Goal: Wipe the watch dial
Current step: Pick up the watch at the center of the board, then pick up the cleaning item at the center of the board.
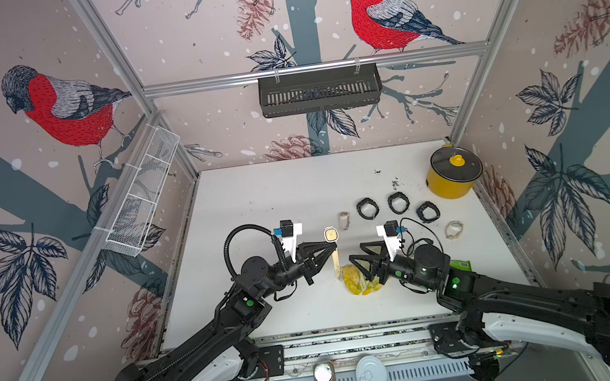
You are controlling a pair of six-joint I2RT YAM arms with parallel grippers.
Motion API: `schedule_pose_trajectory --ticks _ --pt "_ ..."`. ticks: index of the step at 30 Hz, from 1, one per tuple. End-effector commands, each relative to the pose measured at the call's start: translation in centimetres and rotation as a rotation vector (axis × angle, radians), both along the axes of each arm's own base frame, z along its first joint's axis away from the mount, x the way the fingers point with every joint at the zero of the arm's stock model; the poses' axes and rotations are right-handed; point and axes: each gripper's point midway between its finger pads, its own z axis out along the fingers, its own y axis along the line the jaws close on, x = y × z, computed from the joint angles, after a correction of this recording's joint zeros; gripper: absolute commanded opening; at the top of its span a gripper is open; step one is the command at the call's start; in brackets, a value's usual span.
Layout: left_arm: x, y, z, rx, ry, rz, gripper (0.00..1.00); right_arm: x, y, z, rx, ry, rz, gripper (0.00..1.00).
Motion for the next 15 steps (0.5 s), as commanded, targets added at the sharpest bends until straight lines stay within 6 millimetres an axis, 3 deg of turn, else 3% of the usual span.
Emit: schedule_pose_trajectory --ticks 1,3,7,15 --pt "0.4 0.1 -0.3 0.015 -0.016 0.028 0.00 2.1 -3.6 -4.4 -0.239 0.065 -0.202 0.74" --pt "0.6 0.3 -0.9 0.028 -0.004 0.040 0.00 2.9 -5.0 -5.4 -0.321 0.092 -0.283 0.85" --pt "0.6 0.6 -1.9 0.040 0.012 0.055 0.00 3.9 -8.1 -7.2 -0.511 0.141 -0.440 0.87" --pt "0.0 1.1 -1.7 0.034 0.004 0.057 0.00 4.9 -7.8 -10.7 -0.587 0.284 -0.485 0.93"
